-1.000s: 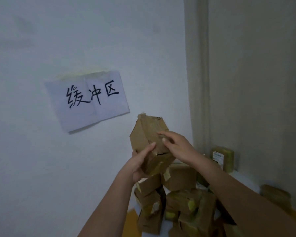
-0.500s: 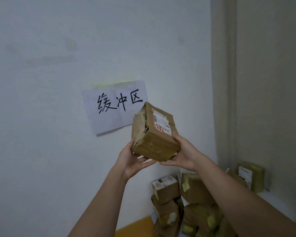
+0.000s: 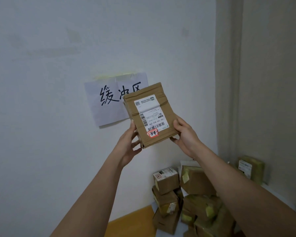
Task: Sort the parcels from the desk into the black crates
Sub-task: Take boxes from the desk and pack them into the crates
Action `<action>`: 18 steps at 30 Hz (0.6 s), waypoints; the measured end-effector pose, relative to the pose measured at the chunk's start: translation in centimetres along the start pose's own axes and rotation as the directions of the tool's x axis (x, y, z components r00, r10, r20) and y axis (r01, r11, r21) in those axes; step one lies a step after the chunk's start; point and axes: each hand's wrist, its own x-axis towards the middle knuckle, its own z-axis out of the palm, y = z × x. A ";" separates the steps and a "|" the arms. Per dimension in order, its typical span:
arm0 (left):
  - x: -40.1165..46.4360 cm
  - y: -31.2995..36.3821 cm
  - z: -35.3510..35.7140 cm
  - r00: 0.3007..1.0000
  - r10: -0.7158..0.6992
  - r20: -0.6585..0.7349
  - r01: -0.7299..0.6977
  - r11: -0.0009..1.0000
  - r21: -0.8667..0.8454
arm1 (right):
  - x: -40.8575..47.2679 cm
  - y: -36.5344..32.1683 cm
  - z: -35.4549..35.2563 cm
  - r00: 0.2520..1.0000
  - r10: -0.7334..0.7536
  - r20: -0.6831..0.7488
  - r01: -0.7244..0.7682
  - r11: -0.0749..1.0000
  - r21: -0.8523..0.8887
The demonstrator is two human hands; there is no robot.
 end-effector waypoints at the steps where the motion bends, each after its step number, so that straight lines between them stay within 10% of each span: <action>1: 0.0 0.0 0.0 1.000 0.007 0.006 -0.007 1.000 -0.017 | -0.1 -0.1 -0.1 1.000 -0.011 0.002 0.011 1.000 -0.015; 12: -1.5 -1.4 -2.1 0.999 -0.015 -0.042 0.012 0.998 -0.055 | -1.7 -0.3 0.6 0.994 0.016 0.107 -0.003 0.993 -0.118; 18: -3.5 -1.6 -5.1 0.968 0.058 -0.244 0.014 0.959 0.284 | -2.0 1.0 1.4 0.986 -0.131 0.106 0.168 0.725 -0.668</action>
